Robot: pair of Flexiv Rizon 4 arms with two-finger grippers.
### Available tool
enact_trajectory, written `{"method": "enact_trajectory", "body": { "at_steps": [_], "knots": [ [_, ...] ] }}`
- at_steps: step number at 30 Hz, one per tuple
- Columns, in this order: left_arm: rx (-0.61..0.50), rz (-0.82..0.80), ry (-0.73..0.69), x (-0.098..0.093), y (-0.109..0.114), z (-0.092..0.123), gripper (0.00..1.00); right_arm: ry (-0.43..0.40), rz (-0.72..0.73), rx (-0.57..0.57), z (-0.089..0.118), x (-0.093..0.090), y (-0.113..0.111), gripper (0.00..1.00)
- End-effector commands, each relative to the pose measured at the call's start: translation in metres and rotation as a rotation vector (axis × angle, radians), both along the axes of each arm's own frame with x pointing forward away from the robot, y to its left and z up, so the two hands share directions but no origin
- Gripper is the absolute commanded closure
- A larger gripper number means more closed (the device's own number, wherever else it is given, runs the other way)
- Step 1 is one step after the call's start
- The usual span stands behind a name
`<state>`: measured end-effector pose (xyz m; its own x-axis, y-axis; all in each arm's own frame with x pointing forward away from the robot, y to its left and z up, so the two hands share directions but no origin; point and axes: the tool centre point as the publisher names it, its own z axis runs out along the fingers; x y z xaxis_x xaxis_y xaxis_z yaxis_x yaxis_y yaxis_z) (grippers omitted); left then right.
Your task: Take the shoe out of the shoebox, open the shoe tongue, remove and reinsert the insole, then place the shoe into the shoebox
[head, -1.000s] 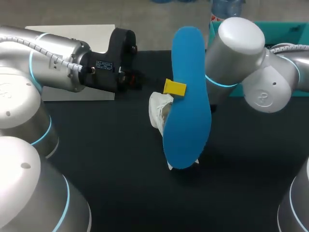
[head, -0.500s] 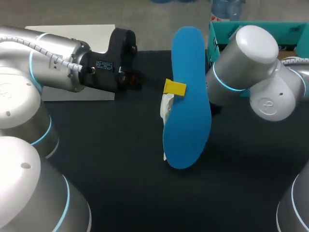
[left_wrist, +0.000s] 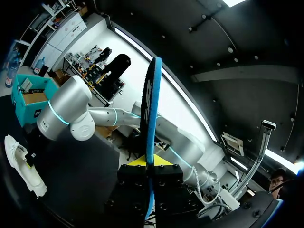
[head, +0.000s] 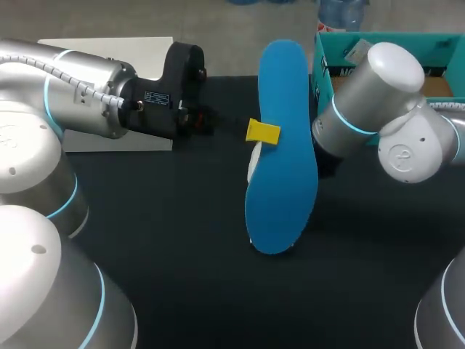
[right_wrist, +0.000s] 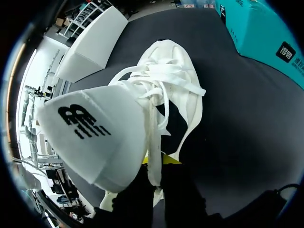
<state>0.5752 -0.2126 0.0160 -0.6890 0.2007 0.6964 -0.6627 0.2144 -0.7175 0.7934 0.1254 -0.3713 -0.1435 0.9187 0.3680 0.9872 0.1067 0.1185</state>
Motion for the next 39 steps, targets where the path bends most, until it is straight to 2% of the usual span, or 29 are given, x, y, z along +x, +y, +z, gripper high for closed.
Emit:
{"method": "enact_trajectory", "body": {
  "at_steps": [1, 11, 12, 13, 14, 22, 28, 34, 39],
  "knots": [
    [0.000, 0.002, 0.000, -0.001, -0.001, -0.001, 1.00, 0.016, 0.001, 0.010, -0.010, 0.003, 0.001, 1.00],
    [0.000, 0.002, 0.000, -0.001, -0.001, -0.001, 1.00, 0.046, 0.005, 0.021, -0.017, 0.003, 0.001, 1.00],
    [0.000, 0.002, 0.000, -0.001, -0.001, -0.001, 1.00, 0.047, 0.005, 0.020, -0.017, 0.003, 0.001, 0.91],
    [0.000, 0.002, 0.000, -0.001, -0.001, -0.001, 1.00, 0.048, 0.005, 0.019, -0.015, 0.002, 0.002, 0.61],
    [0.000, 0.002, 0.000, -0.001, -0.001, -0.001, 1.00, 0.047, 0.004, 0.018, -0.013, 0.002, 0.002, 0.00],
    [0.000, 0.002, 0.000, -0.001, -0.001, -0.001, 1.00, 0.049, 0.009, 0.044, 0.010, -0.011, 0.005, 0.00],
    [0.000, 0.002, 0.000, -0.001, -0.001, -0.001, 1.00, 0.059, 0.049, 0.071, 0.042, -0.029, 0.001, 0.00],
    [0.000, 0.002, 0.000, -0.001, -0.001, -0.001, 1.00, 0.075, 0.087, 0.036, 0.069, -0.042, -0.003, 0.00],
    [0.000, 0.002, 0.000, -0.001, -0.001, -0.001, 1.00, 0.075, 0.087, 0.036, 0.069, -0.042, -0.003, 0.00]
  ]
}}
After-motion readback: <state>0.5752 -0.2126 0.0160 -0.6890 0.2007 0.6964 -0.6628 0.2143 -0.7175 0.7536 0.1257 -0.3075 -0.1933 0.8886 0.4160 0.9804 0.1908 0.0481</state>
